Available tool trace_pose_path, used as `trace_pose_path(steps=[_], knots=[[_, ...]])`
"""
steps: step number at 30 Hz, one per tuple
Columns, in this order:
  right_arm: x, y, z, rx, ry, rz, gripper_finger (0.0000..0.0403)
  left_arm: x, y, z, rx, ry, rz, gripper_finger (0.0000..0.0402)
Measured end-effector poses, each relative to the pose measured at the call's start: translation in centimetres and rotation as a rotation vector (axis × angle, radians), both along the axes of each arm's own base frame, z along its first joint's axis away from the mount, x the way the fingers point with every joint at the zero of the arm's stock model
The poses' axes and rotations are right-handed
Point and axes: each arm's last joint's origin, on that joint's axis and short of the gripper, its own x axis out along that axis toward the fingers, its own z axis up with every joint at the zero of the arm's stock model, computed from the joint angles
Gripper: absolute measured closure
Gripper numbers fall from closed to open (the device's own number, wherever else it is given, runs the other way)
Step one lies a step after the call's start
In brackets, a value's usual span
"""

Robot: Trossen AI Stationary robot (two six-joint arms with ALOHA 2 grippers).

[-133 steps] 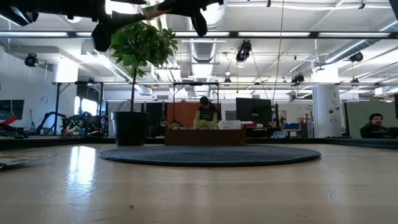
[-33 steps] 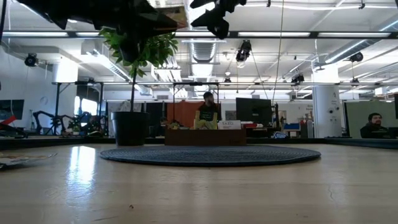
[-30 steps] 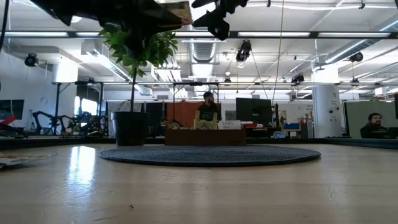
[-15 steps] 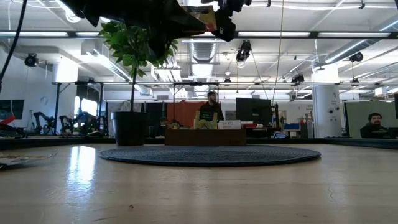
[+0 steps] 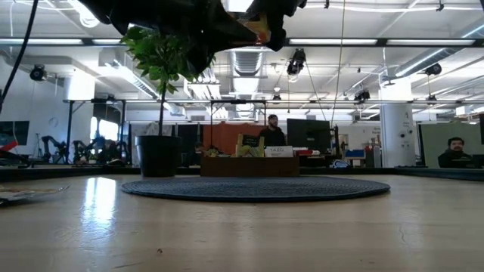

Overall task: Pick & Place Tea
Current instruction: Put the orange tea bag into the left slot of the wooden organizer

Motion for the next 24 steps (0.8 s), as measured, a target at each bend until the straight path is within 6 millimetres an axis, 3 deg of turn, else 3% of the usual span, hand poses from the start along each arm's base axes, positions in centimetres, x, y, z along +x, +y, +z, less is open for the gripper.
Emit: trace_pose_path(steps=[8,12,18,24], knots=[[0.0,-0.2,-0.2,-0.08,0.01,-0.025,0.0387,0.5,0.1,0.6,0.011,0.003,0.016,0.0398],[0.0,-0.3,-0.2,-0.112,0.005,-0.033,0.0394,0.2,0.3,0.7,0.001,0.018,0.107,0.0377],[0.0,-0.6,-0.3,-0.2,0.015,-0.071,0.0394,-0.5,0.2,0.6,-0.069,0.075,0.137,0.0311],[0.0,-3.4,0.1,-0.314,-0.033,-0.203,0.0395,-2.6,-0.3,-0.4,-0.12,0.256,0.274,0.0266]])
